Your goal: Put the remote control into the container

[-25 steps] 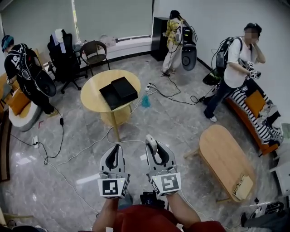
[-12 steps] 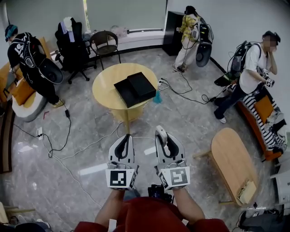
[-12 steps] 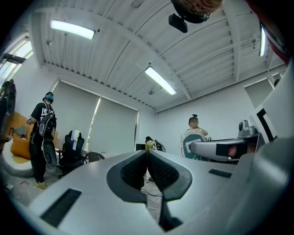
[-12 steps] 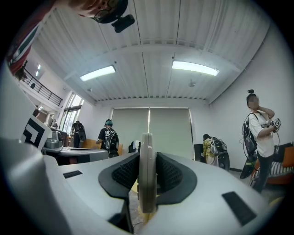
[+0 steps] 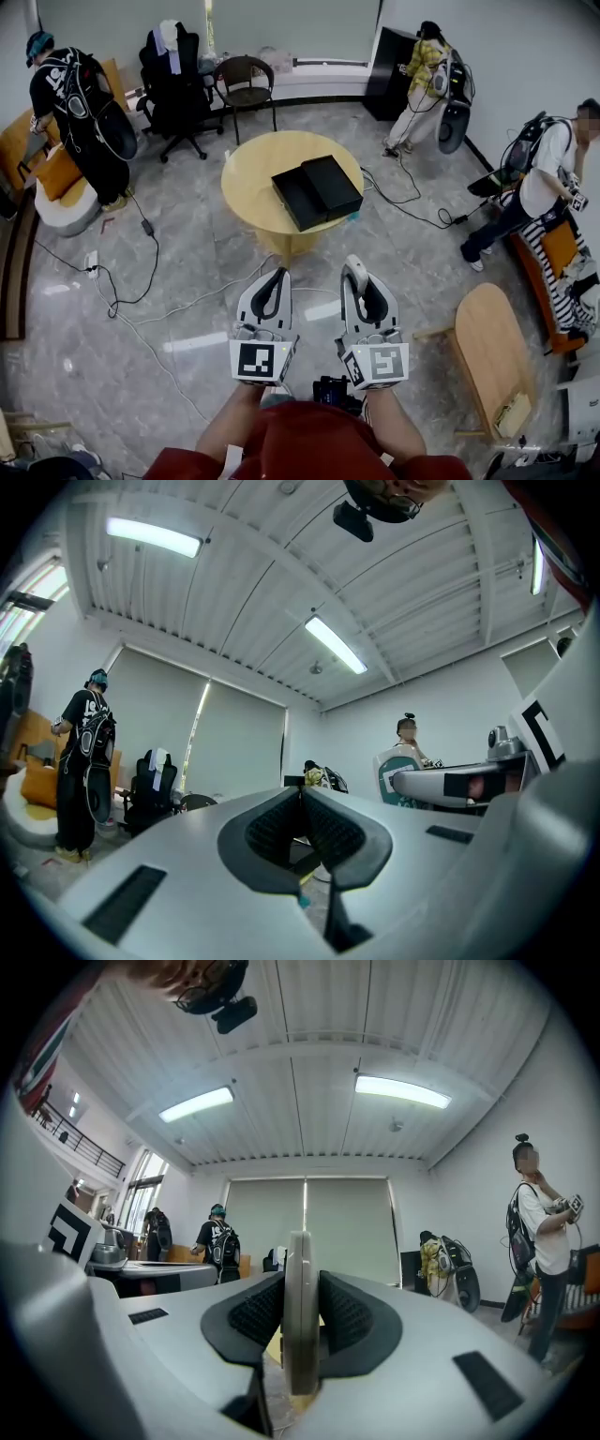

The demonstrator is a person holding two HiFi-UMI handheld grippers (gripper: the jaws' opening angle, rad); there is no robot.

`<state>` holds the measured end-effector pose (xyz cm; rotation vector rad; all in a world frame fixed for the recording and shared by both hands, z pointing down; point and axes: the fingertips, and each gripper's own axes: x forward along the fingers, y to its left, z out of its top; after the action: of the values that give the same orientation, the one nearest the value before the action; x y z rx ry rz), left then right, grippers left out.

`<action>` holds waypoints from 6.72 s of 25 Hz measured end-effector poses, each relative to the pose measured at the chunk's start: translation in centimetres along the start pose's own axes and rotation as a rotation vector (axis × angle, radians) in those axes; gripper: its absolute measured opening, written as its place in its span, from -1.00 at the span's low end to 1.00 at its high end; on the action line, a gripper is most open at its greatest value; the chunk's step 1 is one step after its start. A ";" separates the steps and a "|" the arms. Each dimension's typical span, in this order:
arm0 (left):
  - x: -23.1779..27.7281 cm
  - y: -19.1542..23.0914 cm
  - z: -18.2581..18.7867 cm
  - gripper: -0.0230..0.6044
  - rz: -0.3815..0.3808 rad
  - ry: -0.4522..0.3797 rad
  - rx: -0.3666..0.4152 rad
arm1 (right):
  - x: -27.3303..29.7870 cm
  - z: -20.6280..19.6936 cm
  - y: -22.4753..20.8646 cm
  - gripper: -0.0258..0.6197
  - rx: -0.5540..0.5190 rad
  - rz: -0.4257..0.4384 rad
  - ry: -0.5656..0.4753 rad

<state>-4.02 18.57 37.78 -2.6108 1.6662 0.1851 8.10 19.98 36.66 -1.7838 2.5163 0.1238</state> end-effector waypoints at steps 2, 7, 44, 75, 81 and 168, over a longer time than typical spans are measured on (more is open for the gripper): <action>0.3 1.1 -0.2 -0.86 0.000 0.000 -0.004 | 0.8 -0.1 0.5 -0.56 0.001 -0.002 0.003; 2.2 2.0 -0.7 -0.87 -0.015 0.004 -0.008 | 3.0 -0.8 0.1 -0.56 0.007 -0.005 0.006; 30.6 -10.1 -3.8 -0.87 -0.091 0.007 -0.010 | 14.1 -2.6 -26.5 -0.56 0.031 -0.068 0.004; 38.7 13.4 -6.4 -0.87 -0.026 0.051 0.000 | 37.5 -6.6 -15.8 -0.56 0.051 -0.002 0.040; 39.3 19.0 -6.4 -0.87 -0.055 0.040 -0.006 | 41.7 -7.3 -12.0 -0.56 0.060 -0.029 0.048; 43.9 26.0 -7.9 -0.87 0.024 0.033 -0.049 | 49.7 -37.7 -9.9 -0.56 -0.047 0.092 1.032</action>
<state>-8.64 -32.78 41.06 -2.6439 1.7260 0.1865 1.04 -33.58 69.30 -2.0882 3.2027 -0.9900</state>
